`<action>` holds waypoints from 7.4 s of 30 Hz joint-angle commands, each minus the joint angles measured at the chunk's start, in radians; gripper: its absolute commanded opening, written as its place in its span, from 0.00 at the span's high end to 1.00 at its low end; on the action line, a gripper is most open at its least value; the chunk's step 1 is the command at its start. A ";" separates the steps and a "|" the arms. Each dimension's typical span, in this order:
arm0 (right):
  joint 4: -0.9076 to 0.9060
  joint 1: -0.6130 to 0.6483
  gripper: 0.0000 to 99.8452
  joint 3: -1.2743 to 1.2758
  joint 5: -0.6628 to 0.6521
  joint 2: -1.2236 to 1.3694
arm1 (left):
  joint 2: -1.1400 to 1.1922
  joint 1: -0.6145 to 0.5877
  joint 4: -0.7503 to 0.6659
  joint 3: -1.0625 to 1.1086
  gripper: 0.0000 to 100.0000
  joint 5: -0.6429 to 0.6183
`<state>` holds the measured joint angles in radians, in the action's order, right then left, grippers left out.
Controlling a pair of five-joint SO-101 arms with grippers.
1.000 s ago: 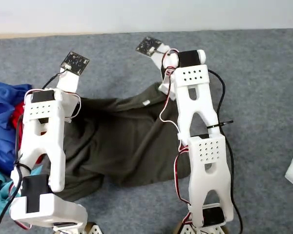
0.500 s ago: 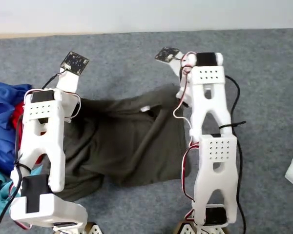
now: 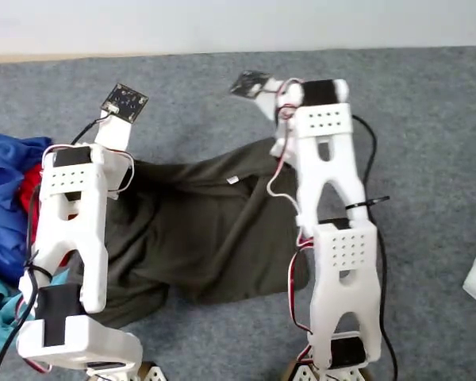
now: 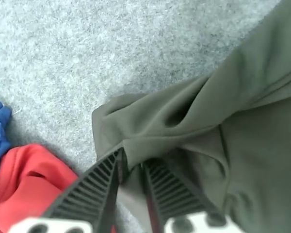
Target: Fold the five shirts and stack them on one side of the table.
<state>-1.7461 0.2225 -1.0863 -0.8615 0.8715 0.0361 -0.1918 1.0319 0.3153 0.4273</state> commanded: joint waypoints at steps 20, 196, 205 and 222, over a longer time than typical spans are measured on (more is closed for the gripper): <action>0.206 0.071 0.73 -0.011 -0.040 0.219 | -0.011 0.006 -0.012 -0.028 1.00 -0.009; 0.068 0.079 0.99 1.000 0.497 -1.144 | -0.563 -0.014 0.651 -0.113 1.00 -0.054; 0.120 0.274 0.99 1.086 0.416 -0.951 | -0.563 -0.199 0.319 0.295 1.00 -0.038; 0.064 0.644 0.77 1.168 0.379 -0.763 | -0.563 -0.422 -0.017 0.575 1.00 -0.038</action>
<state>-1.6801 0.8147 0.0660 -0.4534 0.1089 -0.5148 -0.6015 1.0411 0.8846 0.3859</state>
